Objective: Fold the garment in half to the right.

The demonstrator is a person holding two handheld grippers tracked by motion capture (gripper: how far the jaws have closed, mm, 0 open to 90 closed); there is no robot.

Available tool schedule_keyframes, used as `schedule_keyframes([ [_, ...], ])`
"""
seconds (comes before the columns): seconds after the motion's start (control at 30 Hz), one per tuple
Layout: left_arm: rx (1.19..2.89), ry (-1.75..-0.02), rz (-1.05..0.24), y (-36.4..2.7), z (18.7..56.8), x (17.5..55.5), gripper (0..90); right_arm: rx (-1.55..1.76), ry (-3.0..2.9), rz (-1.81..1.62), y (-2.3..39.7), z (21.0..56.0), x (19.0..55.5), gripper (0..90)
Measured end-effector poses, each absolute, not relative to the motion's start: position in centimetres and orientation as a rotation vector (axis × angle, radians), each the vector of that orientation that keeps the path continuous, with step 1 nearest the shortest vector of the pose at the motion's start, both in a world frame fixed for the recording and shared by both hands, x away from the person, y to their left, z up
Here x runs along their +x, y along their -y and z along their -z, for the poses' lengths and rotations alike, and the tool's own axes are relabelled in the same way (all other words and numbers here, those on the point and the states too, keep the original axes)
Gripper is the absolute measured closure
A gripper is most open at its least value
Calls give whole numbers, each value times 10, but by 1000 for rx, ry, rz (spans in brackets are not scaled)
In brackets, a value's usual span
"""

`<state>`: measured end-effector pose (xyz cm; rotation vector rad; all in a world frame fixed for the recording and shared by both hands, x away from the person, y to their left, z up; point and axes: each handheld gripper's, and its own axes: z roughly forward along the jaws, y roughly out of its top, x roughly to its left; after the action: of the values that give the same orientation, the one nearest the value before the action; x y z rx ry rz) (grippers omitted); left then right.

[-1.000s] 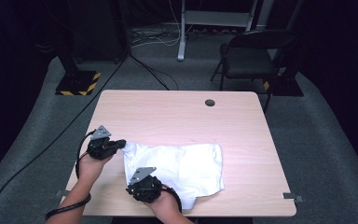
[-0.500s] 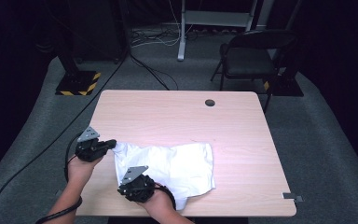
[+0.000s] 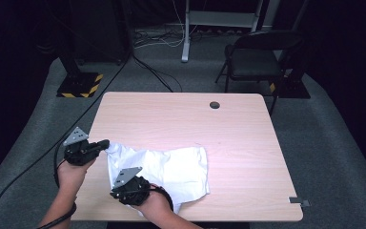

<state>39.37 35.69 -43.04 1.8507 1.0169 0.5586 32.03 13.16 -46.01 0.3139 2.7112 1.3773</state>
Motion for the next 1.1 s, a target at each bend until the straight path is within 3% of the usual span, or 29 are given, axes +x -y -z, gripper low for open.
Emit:
schedule_keyframes([
  [0.37,1838,-983,-608,-356,386,395,866,256,-2661,-1418,-139,424,323,840],
  [0.67,1850,-902,-637,-328,353,403,865,266,-2617,-1489,-126,397,328,841],
  [1.1,1856,-858,-594,-293,347,417,866,344,-2577,-1561,-100,391,332,842],
])
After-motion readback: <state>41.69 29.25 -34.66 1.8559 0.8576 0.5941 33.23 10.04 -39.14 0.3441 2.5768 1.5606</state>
